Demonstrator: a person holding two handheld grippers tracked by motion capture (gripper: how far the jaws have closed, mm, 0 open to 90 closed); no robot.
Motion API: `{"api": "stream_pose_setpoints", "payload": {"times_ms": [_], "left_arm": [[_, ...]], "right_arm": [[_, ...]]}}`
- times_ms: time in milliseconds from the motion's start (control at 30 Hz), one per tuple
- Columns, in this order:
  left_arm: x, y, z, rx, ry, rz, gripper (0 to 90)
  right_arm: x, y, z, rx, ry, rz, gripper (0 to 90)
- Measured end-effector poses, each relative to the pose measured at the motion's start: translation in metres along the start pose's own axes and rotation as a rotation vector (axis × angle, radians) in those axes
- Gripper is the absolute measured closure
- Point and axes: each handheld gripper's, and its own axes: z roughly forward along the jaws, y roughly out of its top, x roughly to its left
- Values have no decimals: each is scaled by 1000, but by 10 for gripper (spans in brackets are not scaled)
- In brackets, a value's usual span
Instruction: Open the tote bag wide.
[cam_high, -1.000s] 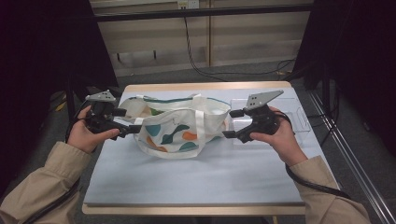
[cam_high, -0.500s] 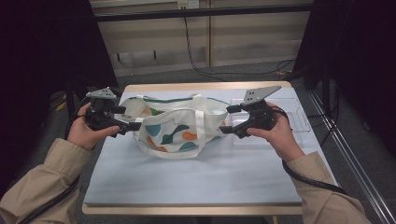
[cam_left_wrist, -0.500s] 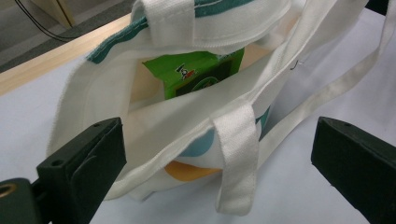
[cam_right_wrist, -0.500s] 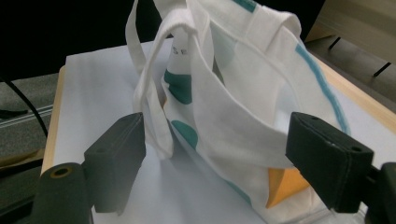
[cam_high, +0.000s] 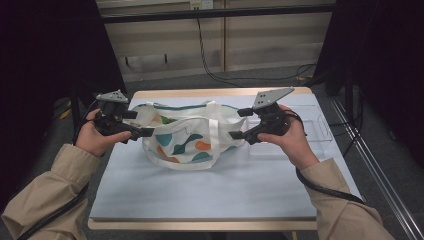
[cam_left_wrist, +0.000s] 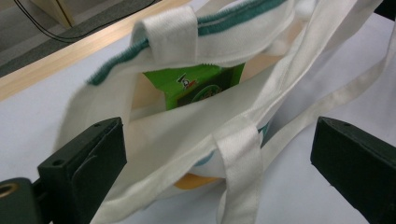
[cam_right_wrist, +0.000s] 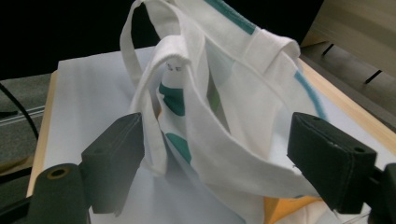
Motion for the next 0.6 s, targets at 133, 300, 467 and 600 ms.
{"api": "stream_pose_setpoints", "payload": {"times_ms": [133, 300, 467, 600], "left_arm": [[1, 2, 2, 9, 21, -21, 15], [3, 3, 0, -5, 29, -18, 58], [6, 2, -1, -12, 26, -6, 117], [7, 3, -2, -22, 16, 3, 179]], "right_arm": [[4, 1, 11, 23, 31, -10, 203], [9, -1, 21, 44, 47, -35, 288], [14, 0, 23, 55, 58, -61, 398], [14, 0, 24, 55, 62, -63, 441]]}}
